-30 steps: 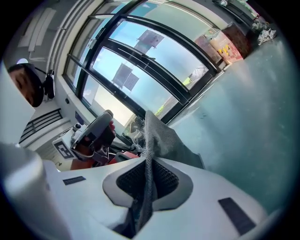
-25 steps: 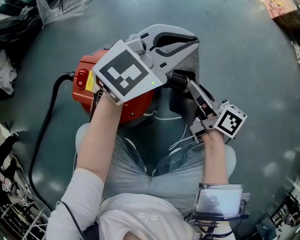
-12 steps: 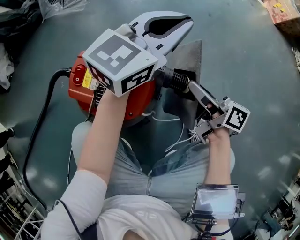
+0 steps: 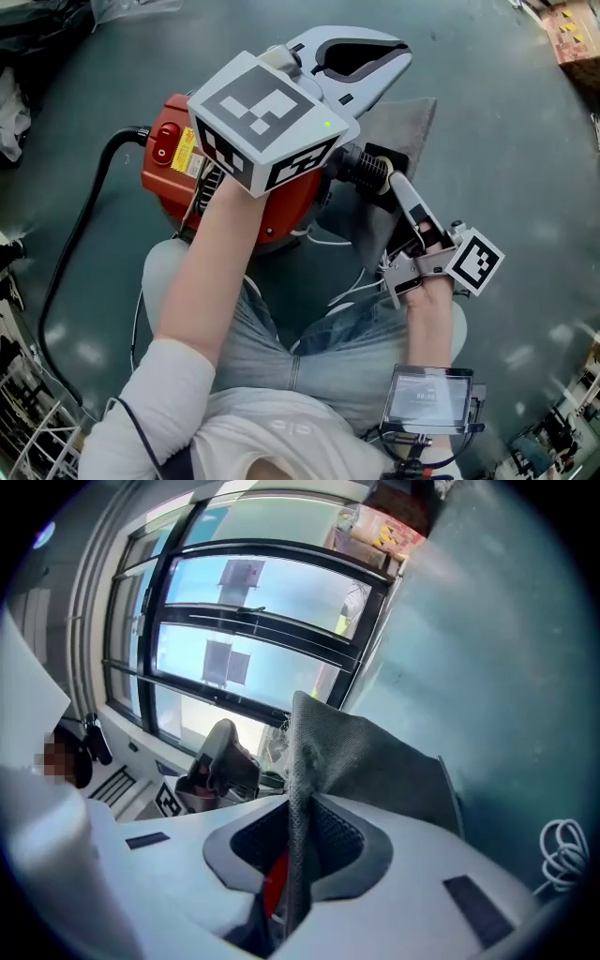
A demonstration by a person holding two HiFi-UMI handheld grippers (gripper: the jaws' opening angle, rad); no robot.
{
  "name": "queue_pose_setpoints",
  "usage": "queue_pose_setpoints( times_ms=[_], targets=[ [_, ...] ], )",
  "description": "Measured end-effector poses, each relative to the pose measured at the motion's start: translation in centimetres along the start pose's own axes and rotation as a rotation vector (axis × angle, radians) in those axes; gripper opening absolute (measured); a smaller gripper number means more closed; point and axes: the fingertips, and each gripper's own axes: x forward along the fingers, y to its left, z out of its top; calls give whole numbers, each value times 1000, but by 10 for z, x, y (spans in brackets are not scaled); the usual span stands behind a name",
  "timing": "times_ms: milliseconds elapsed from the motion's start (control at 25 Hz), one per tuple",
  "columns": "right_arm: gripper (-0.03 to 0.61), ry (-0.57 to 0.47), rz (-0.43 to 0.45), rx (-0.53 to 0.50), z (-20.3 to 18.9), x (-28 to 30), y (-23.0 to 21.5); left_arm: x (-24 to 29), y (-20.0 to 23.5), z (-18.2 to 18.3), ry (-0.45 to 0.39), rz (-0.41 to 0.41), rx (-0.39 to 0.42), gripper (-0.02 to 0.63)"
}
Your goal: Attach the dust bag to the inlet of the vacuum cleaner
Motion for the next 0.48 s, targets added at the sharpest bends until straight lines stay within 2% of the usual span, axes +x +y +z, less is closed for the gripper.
queue_pose_setpoints(
  times_ms=[120,200,400,480],
  targets=[
    [48,13,-46,-106,-4,4,12,2,-1,2,1,0,-1,17],
    [49,37,-43,-168,-6,10,18,2,-1,3,-3,-2,2,17],
    [51,200,-55,-455,-17,18,21,3,-2,4,-13,-12,1,17],
    [52,240,-35,-519,-17,21,19,5,-7,2,-13,-30,0,17]
  ],
)
